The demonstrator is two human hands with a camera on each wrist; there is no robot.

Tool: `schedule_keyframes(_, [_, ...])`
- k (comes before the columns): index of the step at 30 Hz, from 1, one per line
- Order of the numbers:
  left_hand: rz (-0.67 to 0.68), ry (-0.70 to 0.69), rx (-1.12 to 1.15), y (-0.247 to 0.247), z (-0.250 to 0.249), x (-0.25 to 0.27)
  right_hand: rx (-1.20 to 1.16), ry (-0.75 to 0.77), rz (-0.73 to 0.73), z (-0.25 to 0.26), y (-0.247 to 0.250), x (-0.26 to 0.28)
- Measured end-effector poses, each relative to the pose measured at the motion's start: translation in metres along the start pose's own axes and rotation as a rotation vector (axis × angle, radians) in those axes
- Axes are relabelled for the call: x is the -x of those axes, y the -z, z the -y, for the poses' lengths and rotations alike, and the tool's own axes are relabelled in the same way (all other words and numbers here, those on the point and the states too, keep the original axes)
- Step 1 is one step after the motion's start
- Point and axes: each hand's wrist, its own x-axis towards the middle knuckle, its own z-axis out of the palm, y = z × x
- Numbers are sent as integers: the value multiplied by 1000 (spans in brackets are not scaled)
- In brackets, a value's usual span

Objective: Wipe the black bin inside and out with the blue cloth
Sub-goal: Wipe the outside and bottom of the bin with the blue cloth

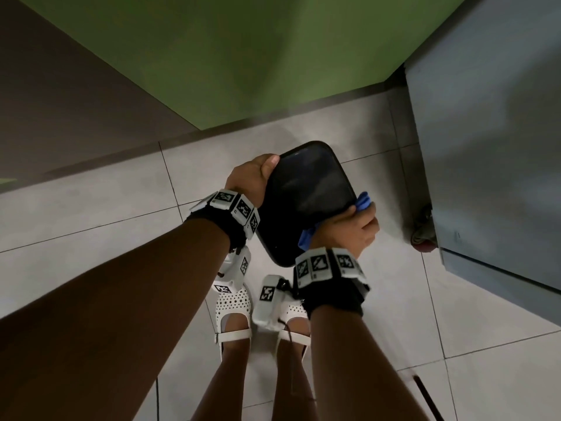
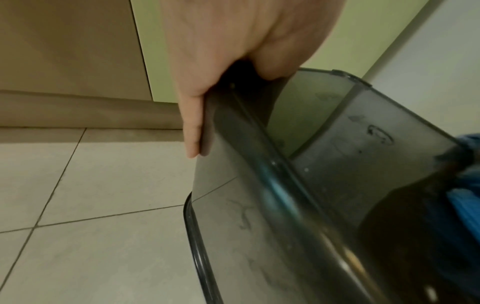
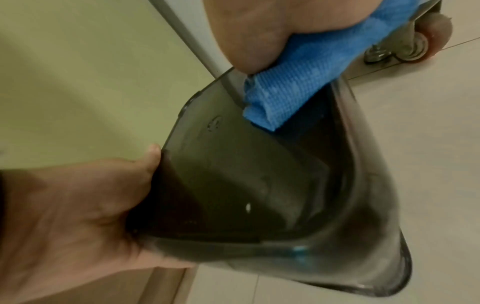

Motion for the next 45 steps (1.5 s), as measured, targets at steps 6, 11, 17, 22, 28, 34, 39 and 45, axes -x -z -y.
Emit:
schedule_keyframes(6, [-53, 129, 151, -14, 7, 21, 174, 554, 207, 31, 11, -60])
schedule_keyframes(11, [-111, 339, 277, -29, 15, 44, 381, 1055, 530, 75, 12, -90])
schedule_keyframes(17, [-93, 67, -193, -7, -10, -1, 585, 1116, 567, 82, 4, -83])
schedule_keyframes(22, [-149, 79, -201, -17, -13, -20, 525, 785, 435, 77, -2, -62])
schedule_keyframes(28, [-40, 140, -95, -8, -13, -24, 332, 267, 249, 21, 11, -20])
schedule_keyframes(34, [-10, 142, -91, -6, -12, -24, 370, 229, 55, 14, -9, 22])
schedule_keyframes(39, [28, 136, -64, -5, -11, -27, 516, 394, 127, 25, -13, 21])
schedule_keyframes(45, [34, 143, -36, -3, -15, -26, 702, 910, 349, 5, -9, 40])
